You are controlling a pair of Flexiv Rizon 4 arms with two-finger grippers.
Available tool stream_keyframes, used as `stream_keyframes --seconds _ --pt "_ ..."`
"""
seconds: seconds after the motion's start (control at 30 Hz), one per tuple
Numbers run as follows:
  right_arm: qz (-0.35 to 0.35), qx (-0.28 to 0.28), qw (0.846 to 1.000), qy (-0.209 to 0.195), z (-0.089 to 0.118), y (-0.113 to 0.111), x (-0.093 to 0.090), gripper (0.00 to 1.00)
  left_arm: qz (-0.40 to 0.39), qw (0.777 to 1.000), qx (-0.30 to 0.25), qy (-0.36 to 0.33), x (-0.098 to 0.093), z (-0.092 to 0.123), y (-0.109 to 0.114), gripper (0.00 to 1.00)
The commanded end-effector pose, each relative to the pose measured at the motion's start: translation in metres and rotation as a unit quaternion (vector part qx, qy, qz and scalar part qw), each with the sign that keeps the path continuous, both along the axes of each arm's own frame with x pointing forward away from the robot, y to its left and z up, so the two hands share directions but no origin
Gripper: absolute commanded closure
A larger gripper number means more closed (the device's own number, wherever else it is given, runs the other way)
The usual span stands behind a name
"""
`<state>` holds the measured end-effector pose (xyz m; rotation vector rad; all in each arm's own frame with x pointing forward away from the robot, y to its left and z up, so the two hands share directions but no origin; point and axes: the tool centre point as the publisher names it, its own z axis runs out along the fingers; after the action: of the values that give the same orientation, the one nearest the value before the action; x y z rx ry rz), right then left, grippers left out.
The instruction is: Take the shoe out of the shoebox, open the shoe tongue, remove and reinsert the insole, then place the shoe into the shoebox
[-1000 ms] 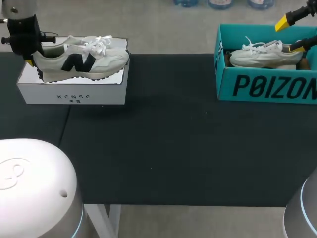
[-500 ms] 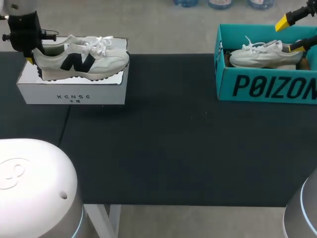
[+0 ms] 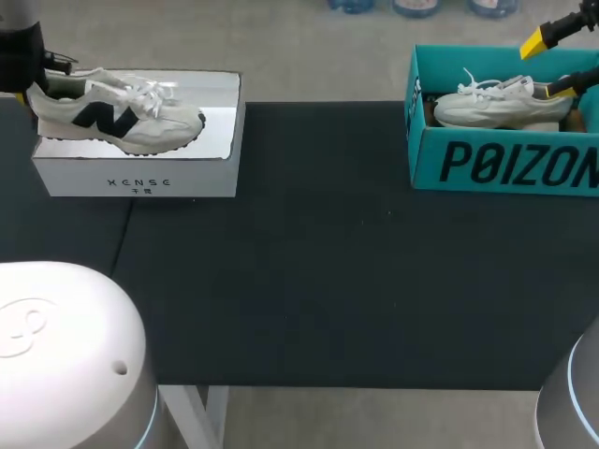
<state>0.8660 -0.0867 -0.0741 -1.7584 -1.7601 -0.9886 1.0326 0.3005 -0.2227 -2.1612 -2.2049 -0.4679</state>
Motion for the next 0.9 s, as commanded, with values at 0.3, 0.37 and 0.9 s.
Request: stream_keyframes --seconds 0.3,0.37,0.9 --pt "0.0 -0.001 1.0 0.0 0.0 0.0 0.0 0.0 0.008 1.0 -0.03 0.003 0.048 -0.034 0.006 1.0" --pt "0.0 -0.001 1.0 0.0 0.0 0.0 0.0 0.0 0.006 0.999 -0.032 0.003 0.055 -0.038 0.007 1.0" --pt "0.0 -0.001 1.0 0.0 0.0 0.0 0.0 0.0 -0.007 0.999 -0.049 0.023 0.074 -0.081 0.0 1.0"
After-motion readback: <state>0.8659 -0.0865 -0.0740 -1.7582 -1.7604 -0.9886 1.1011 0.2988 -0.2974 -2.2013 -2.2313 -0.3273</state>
